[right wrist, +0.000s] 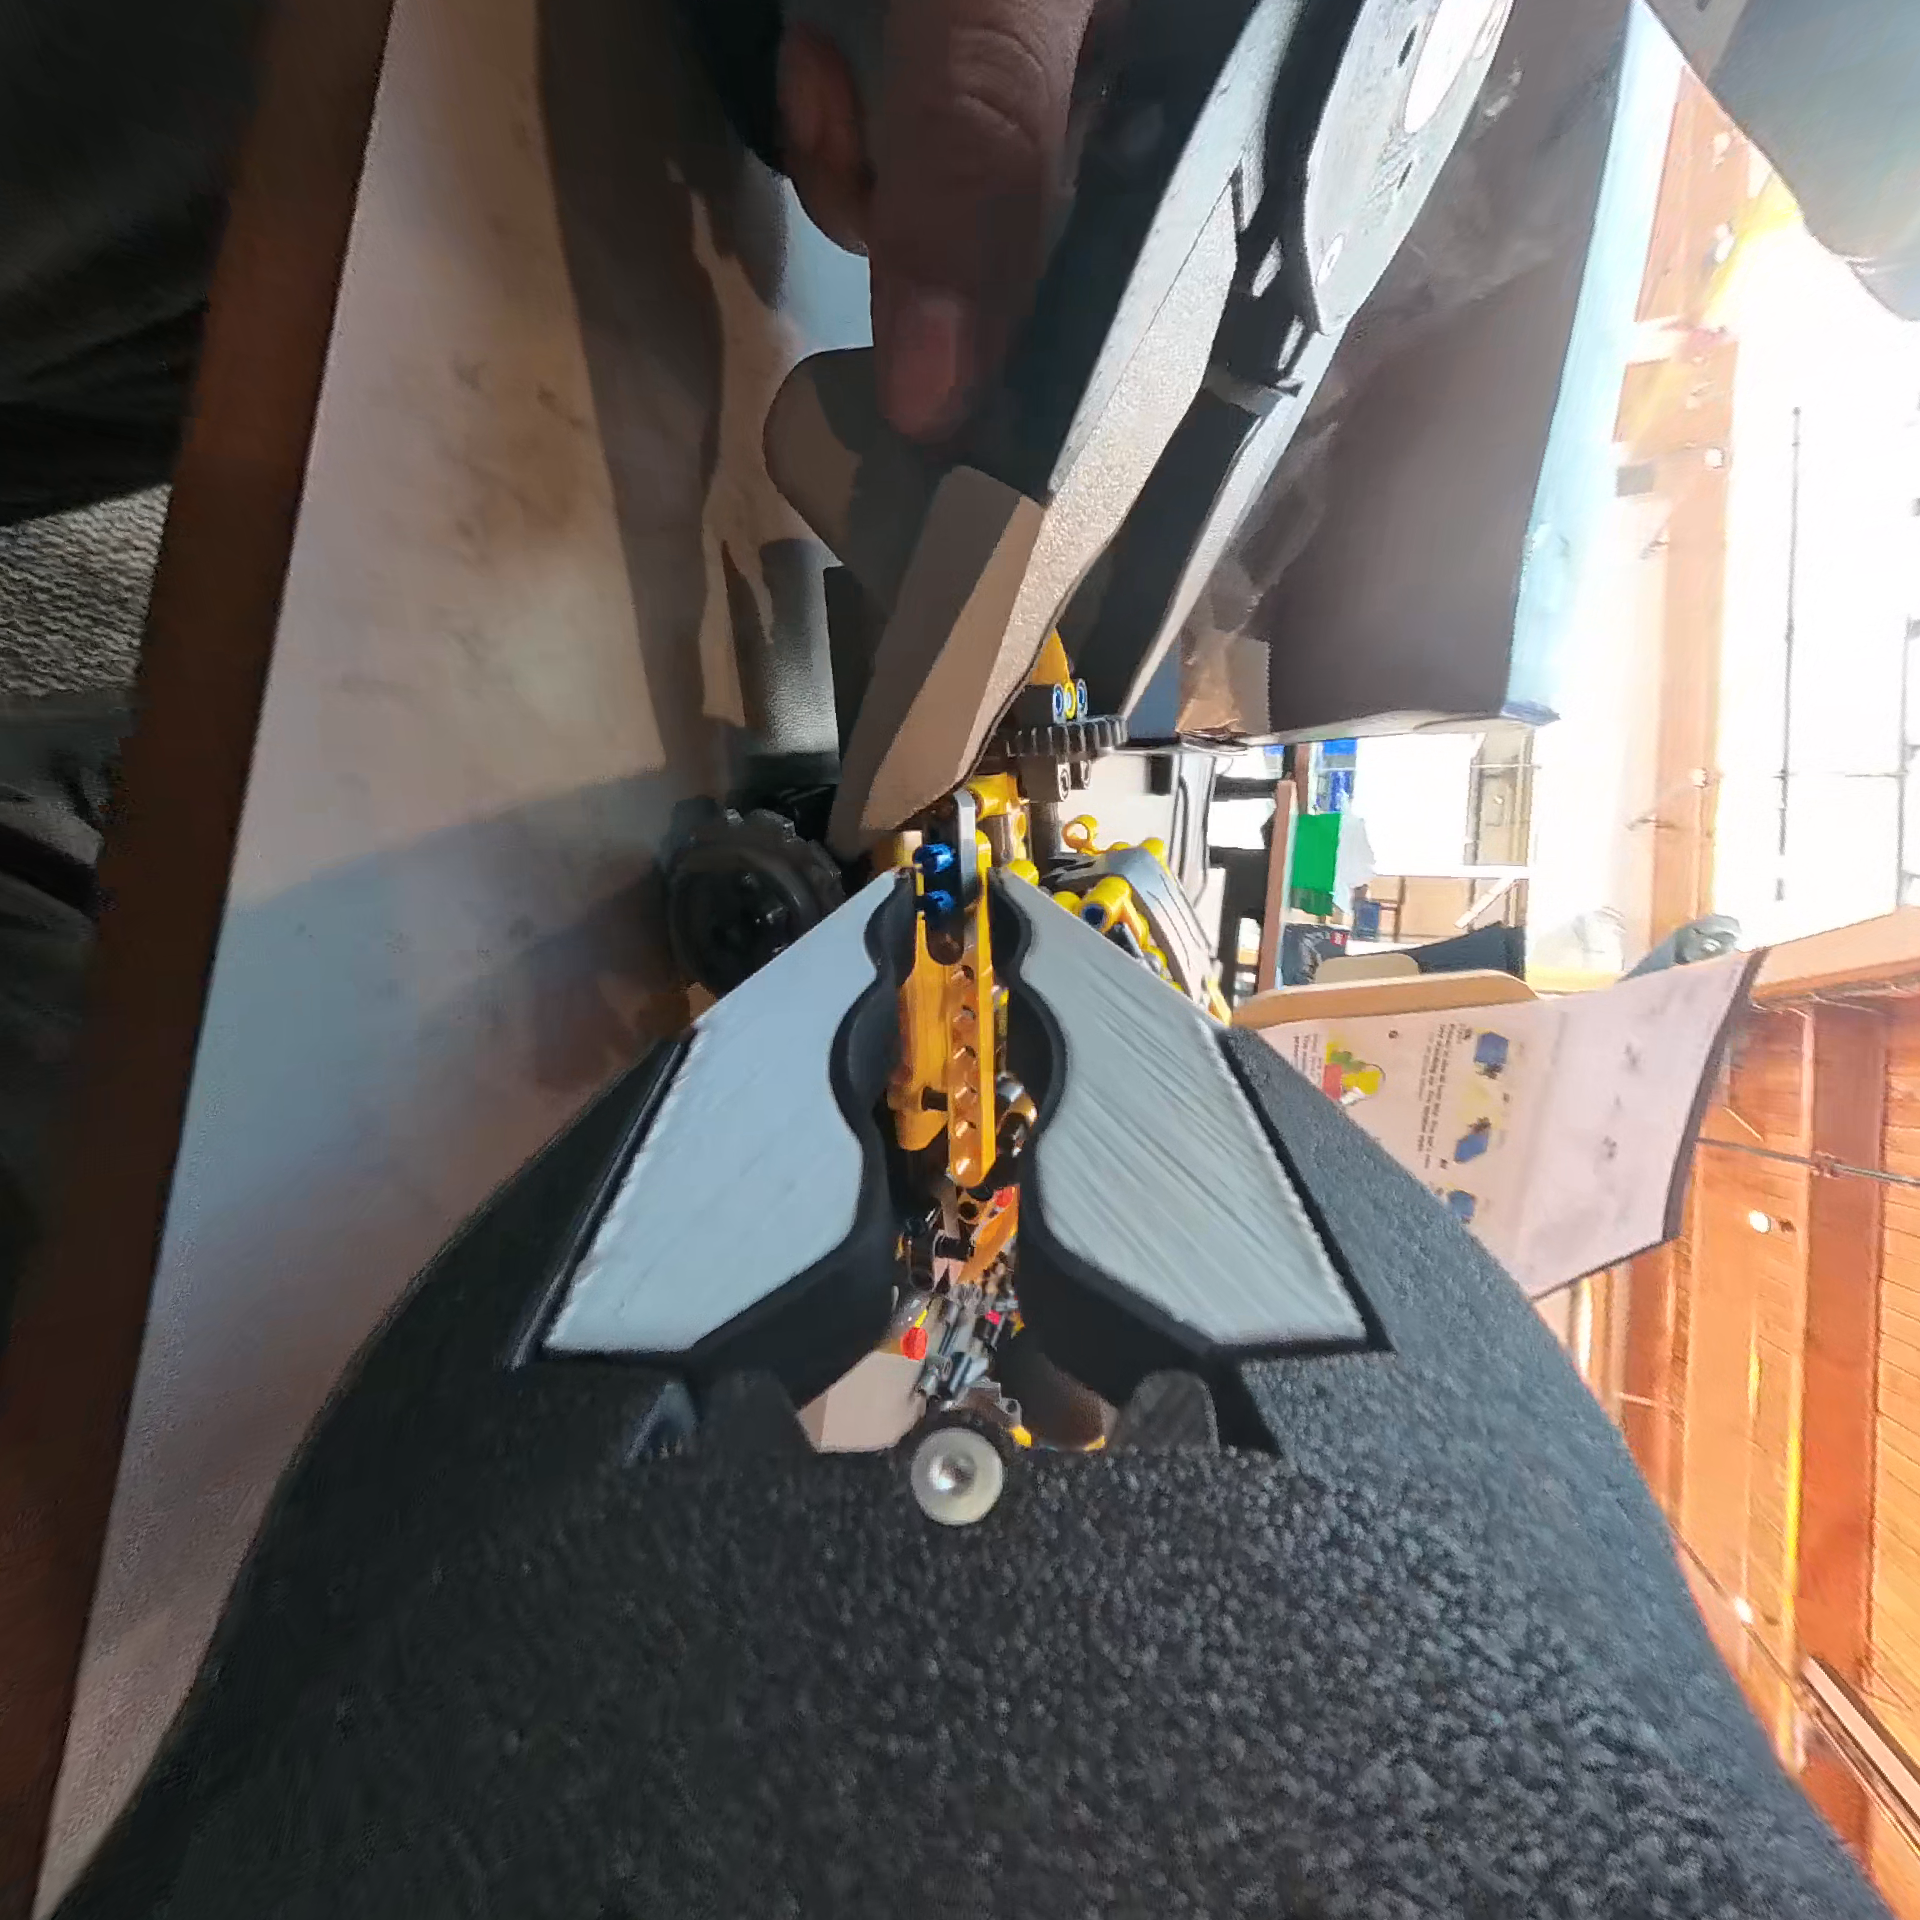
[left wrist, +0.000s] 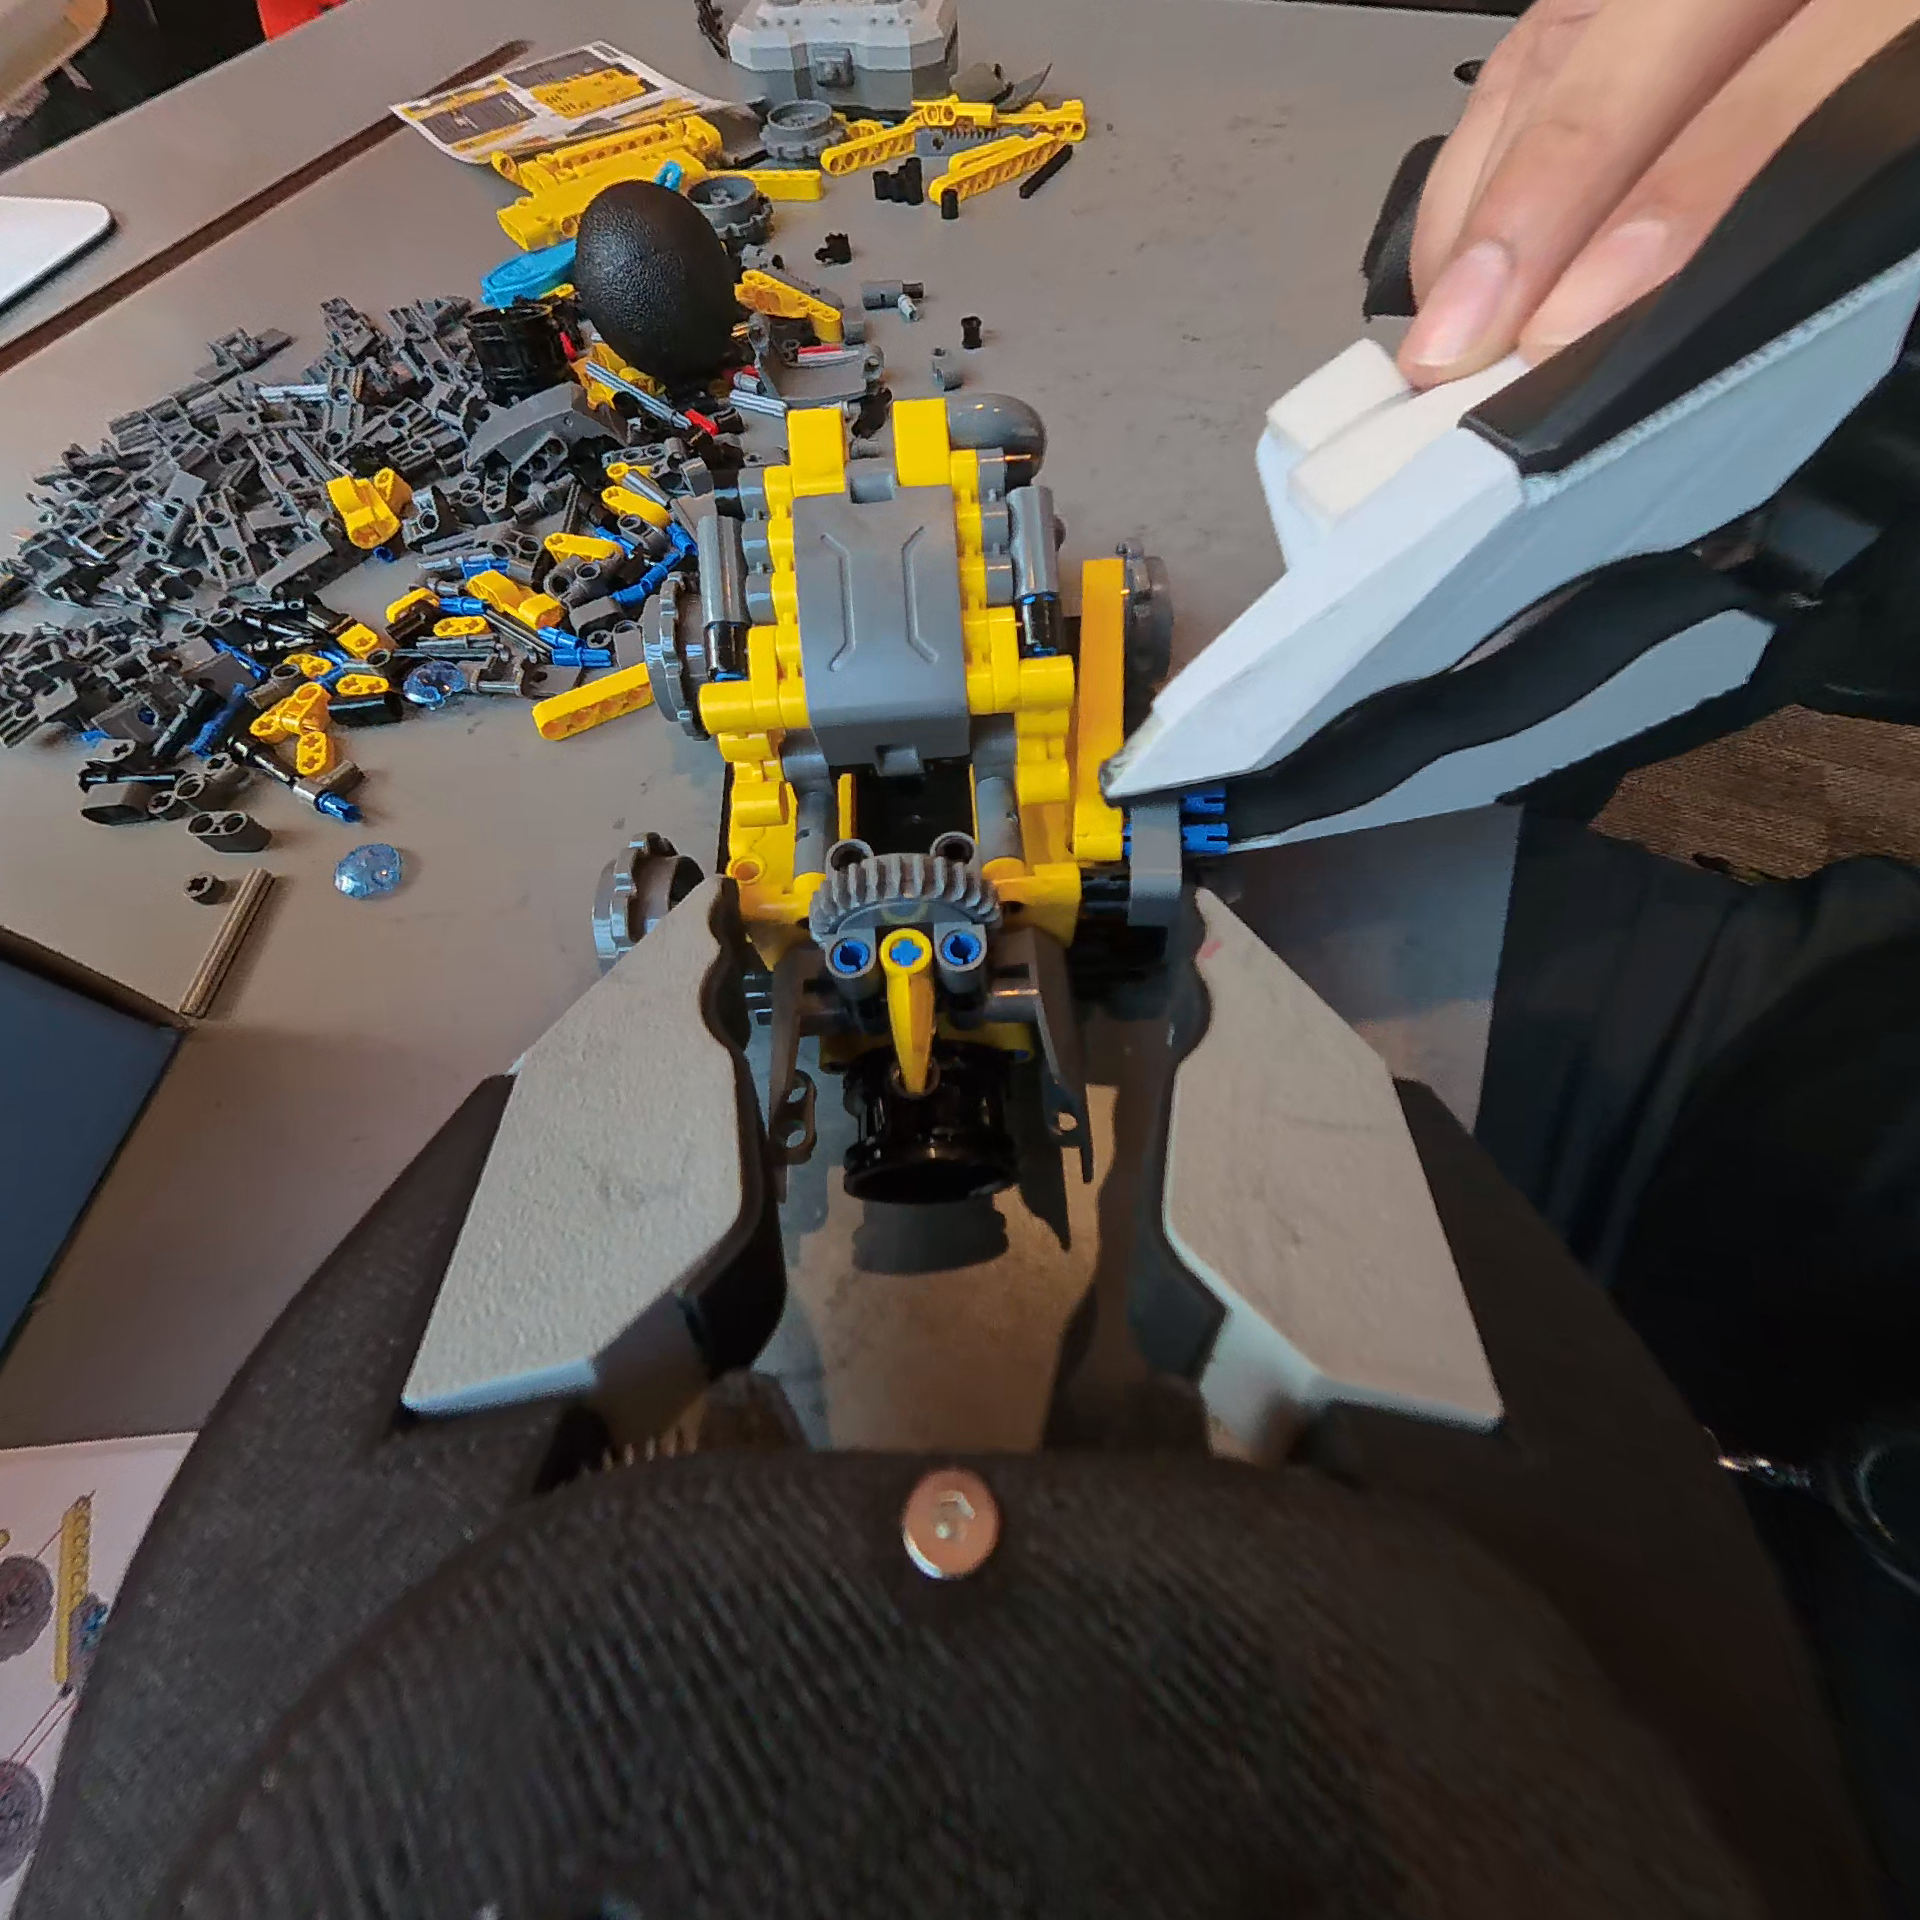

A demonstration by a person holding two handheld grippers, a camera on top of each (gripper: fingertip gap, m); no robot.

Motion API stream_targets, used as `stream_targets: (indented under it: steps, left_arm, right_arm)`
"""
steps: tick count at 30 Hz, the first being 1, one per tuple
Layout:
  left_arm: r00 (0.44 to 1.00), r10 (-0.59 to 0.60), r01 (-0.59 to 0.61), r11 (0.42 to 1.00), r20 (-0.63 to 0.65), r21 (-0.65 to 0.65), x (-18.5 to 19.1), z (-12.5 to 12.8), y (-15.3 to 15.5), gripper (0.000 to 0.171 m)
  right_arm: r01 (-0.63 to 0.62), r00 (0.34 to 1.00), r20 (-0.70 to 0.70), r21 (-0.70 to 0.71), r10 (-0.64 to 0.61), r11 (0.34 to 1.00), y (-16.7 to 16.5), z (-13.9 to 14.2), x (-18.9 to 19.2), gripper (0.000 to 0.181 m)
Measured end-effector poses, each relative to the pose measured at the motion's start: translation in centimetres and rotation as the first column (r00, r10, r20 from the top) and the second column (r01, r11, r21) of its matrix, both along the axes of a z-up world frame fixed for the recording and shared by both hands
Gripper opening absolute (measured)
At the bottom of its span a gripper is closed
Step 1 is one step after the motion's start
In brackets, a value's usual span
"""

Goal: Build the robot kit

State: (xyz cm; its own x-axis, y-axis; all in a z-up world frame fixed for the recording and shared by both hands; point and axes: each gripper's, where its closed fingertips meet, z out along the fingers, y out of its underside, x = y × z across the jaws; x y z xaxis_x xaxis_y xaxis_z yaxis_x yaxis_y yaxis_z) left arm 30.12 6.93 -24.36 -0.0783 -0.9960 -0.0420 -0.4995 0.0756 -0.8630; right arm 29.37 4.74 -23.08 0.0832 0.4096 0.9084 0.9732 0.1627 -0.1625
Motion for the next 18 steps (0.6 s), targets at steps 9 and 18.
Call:
stream_targets:
  steps: [9, 18]
  left_arm:
    - [1.000, 0.002, -0.002, 1.000, 0.002, -0.009, 0.0, 0.0, 0.1, 0.080]
    - [1.000, 0.019, -0.018, 1.000, -0.003, 0.011, 0.1, -0.1, 0.3, 0.080]
  right_arm:
    - [-0.034, 0.970, -0.244, -0.159, -0.006, 0.987, -1.0, 0.7, 0.3, 0.018]
    - [-0.088, 0.854, -0.510, -0.330, -0.099, 0.940, -0.3, 0.1, 1.2, 0.024]
